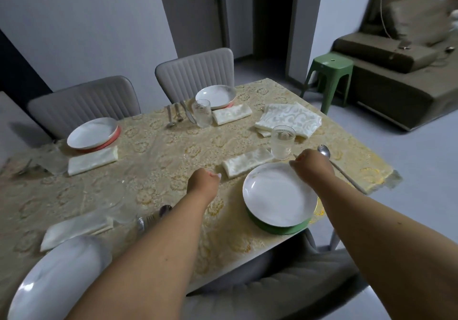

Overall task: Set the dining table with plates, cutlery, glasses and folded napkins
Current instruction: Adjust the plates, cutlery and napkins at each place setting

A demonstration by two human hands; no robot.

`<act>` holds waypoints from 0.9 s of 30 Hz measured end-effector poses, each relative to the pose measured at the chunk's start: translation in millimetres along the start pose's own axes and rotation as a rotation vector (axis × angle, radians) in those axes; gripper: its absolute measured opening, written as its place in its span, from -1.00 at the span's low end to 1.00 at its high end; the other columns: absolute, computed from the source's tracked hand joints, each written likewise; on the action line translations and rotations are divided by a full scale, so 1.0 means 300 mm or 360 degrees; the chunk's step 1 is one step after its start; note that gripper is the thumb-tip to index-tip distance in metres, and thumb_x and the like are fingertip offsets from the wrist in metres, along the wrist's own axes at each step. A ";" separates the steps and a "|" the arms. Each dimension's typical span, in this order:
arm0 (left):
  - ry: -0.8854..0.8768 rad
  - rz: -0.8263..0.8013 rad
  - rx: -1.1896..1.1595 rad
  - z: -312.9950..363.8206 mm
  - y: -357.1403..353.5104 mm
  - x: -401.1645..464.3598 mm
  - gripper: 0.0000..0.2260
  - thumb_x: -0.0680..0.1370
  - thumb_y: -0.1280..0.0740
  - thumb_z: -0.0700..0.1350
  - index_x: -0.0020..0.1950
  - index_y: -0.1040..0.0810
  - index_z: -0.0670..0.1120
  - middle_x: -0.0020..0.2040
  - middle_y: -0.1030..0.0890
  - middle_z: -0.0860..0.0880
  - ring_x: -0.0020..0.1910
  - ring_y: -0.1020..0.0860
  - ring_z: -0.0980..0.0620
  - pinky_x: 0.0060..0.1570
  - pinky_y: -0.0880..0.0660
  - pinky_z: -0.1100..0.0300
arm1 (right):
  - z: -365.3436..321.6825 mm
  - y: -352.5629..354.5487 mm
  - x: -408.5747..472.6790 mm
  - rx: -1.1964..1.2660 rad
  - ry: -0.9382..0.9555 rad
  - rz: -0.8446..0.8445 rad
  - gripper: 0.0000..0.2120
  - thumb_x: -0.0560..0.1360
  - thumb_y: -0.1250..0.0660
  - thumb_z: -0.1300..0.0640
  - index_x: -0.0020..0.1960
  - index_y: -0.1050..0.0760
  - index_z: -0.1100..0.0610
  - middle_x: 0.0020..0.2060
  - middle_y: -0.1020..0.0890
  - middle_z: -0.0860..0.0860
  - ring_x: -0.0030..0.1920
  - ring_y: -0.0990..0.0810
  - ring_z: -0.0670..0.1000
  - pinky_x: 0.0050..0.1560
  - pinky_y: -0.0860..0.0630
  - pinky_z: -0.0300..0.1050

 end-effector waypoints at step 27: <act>0.0698 0.0304 -0.0202 -0.070 -0.345 0.310 -0.58 0.55 -0.36 0.01 0.23 -0.51 -0.30 0.17 -0.59 -0.25 0.13 -0.57 -0.23 0.06 -0.50 0.04 | 0.021 -0.117 0.539 0.0373 0.0592 -0.0140 -0.04 0.21 -0.61 -0.01 0.46 -0.19 0.11 0.33 -0.44 0.05 0.32 -0.41 0.08 0.24 -0.38 -0.06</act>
Point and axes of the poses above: each hand's wrist, its own x-axis towards the middle knuckle, its own y-axis out of the back of the hand, z = x × y, the point moved 9 cm from there along x, towards the middle knuckle
